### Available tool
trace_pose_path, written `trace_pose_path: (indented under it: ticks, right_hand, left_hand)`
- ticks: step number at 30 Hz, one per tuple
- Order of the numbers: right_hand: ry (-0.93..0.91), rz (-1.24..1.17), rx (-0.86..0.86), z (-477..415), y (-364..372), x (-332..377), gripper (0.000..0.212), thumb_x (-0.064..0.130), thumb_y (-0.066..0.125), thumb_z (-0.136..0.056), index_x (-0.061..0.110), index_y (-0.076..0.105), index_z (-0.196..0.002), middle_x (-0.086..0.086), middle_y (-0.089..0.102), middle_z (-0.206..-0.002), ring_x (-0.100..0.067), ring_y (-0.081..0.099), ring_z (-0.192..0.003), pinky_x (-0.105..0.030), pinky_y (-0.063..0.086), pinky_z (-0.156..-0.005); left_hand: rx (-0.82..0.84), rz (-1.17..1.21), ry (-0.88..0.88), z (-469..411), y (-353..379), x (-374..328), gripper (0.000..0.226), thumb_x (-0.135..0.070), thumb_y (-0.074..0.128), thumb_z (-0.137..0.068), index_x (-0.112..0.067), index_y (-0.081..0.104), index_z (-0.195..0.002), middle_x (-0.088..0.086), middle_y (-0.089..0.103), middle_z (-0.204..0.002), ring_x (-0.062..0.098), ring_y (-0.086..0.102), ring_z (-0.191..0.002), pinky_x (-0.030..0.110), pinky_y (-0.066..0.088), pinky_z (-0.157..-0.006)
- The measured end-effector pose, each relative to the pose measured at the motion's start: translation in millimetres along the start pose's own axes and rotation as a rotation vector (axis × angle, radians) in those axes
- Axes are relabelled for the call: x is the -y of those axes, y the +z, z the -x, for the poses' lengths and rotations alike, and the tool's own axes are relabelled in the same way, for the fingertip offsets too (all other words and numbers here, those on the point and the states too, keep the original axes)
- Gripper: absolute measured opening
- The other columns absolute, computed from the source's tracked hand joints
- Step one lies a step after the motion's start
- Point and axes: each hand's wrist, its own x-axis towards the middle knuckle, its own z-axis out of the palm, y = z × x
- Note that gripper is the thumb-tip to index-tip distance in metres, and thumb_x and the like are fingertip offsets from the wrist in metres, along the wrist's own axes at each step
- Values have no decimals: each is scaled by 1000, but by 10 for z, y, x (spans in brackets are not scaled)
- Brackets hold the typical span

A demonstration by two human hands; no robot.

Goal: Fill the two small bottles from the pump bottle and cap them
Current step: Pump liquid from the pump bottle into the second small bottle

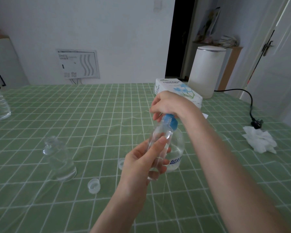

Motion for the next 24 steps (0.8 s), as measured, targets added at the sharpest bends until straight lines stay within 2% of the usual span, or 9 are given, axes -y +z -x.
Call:
trace_pose_path:
  ticks: [2, 7, 10, 14, 19, 24]
  right_hand:
    - [10, -8, 16, -4, 22, -13, 27, 13, 60, -91, 1, 64, -114, -16, 72, -110, -32, 67, -107, -45, 51, -98]
    - [7, -1, 15, -19, 32, -28, 28, 17, 60, -92, 3, 62, -116, -14, 71, -111, -30, 68, -106, -44, 52, -97]
    - [1, 37, 8, -14, -22, -12, 30, 23, 59, -92, 7, 60, -118, -11, 72, -110, -25, 67, -99, -32, 50, -86]
    - [-12, 100, -14, -6, -84, 15, 31, 28, 56, -93, 10, 58, -117, -8, 72, -107, -21, 60, -84, -31, 45, -77]
    - [-16, 49, -7, -17, -46, 16, 28, 24, 57, -92, 8, 58, -116, -8, 74, -102, -25, 69, -101, -35, 52, -85]
    - [9, 69, 19, -28, -29, 8, 33, 25, 59, -92, 10, 56, -122, -8, 71, -111, -27, 66, -107, -30, 47, -76]
  left_hand:
    - [-6, -4, -12, 1, 2, 2, 41, -56, 73, -55, -25, 77, -82, 0, 71, -73, 7, 58, -55, 29, 40, -61]
    - [-12, -11, -15, 2, 0, 2, 43, -56, 73, -54, -25, 77, -83, 1, 70, -72, 7, 58, -54, 29, 40, -61]
    - [2, -5, -4, 10, -1, -10, 41, -56, 73, -55, -26, 77, -82, -1, 72, -74, 6, 59, -54, 29, 39, -61]
    - [2, -11, 5, 11, 8, -13, 41, -57, 71, -54, -27, 77, -82, -2, 73, -75, 6, 60, -55, 28, 40, -61]
    - [0, -10, 10, 3, 3, -12, 42, -56, 71, -55, -26, 77, -84, -2, 72, -74, 6, 59, -55, 28, 40, -61]
    - [-1, -9, 3, 5, -2, -15, 38, -54, 73, -57, -26, 77, -83, -2, 72, -75, 7, 59, -55, 30, 39, -62]
